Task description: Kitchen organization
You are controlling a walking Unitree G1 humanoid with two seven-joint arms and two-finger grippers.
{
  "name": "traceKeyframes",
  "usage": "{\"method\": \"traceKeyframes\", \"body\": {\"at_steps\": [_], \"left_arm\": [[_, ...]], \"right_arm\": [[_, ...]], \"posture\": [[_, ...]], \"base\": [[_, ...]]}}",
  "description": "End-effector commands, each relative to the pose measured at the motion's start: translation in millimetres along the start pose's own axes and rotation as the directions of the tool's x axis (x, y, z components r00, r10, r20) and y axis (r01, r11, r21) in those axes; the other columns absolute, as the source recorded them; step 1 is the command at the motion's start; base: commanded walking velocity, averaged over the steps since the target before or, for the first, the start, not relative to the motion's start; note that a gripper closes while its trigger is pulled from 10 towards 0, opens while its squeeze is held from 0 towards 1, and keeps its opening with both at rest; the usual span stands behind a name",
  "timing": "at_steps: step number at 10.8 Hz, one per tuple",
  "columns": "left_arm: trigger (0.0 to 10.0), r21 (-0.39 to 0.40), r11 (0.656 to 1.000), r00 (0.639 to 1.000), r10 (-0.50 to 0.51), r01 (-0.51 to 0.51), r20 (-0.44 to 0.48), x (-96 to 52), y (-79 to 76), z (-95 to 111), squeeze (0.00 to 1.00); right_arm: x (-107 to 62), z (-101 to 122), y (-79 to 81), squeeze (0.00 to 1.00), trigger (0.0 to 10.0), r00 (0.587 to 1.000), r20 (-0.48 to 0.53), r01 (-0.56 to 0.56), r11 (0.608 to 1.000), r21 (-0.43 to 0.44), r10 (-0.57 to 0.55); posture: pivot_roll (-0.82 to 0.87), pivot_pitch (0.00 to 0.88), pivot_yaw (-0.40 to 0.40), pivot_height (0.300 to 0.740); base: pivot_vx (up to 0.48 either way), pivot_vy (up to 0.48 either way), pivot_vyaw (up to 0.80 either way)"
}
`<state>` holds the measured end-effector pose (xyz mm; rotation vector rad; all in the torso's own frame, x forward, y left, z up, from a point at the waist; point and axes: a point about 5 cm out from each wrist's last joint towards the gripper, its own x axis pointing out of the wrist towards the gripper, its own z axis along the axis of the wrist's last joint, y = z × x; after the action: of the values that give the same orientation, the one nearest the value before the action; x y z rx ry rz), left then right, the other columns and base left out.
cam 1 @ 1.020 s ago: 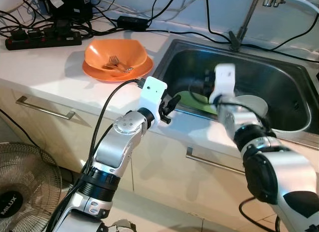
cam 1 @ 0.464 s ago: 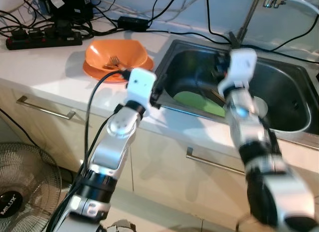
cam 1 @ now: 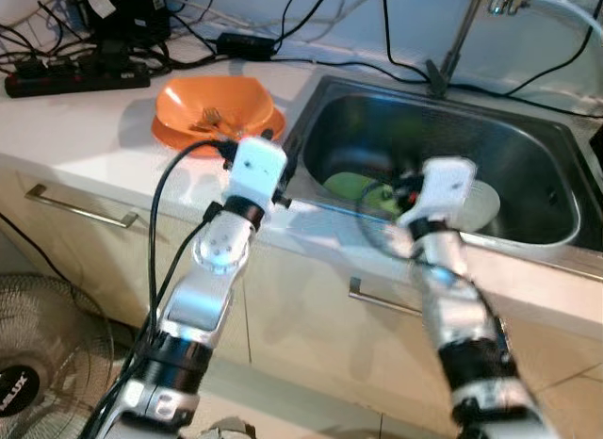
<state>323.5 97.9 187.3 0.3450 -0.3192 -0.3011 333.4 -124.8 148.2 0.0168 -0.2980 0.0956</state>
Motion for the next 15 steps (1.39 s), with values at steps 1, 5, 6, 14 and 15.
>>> {"method": "traceKeyframes", "body": {"at_steps": [1,5,6,14,15], "left_arm": [[10.0,0.101,0.995,0.998,0.016,-0.022,0.064,0.4,1.9,11,0.0],[10.0,0.382,0.92,0.995,0.093,-0.094,0.02,-20.3,30.4,6,0.0],[10.0,0.404,0.91,0.995,0.097,-0.089,0.0,-23.2,35.5,4,0.0],[10.0,0.486,0.871,0.98,0.149,-0.065,-0.135,-4.1,52.9,-16,0.0],[10.0,0.486,0.872,0.977,0.155,-0.065,-0.148,-2.2,53.0,-19,0.0]], "right_arm": [[1.5,7,-1.7,0.0,10.0,1.0,0.019,0.009,1.0,0.007,-0.009],[-1.6,6,1.4,0.0,10.0,1.0,-0.015,0.022,0.999,0.024,-0.021],[-1.2,5,1.6,0.0,10.0,0.999,-0.027,0.026,0.999,0.032,-0.025],[0.8,5,2.6,0.0,10.0,0.998,-0.047,0.031,0.999,0.038,-0.03],[0.7,5,2.7,0.0,10.0,0.998,-0.05,0.032,0.999,0.038,-0.03]], "posture": [[0.06,0.017,-0.048,0.74],[0.07,0.038,-0.05,0.74],[0.08,0.042,-0.054,0.74],[0.07,0.042,-0.055,0.74],[0.07,0.042,-0.055,0.74]], "base": [[0.0,0.0,0.0],[0.0,0.0,0.0],[0.0,0.0,0.0],[0.0,0.0,0.0],[0.0,0.0,0.0]]}}
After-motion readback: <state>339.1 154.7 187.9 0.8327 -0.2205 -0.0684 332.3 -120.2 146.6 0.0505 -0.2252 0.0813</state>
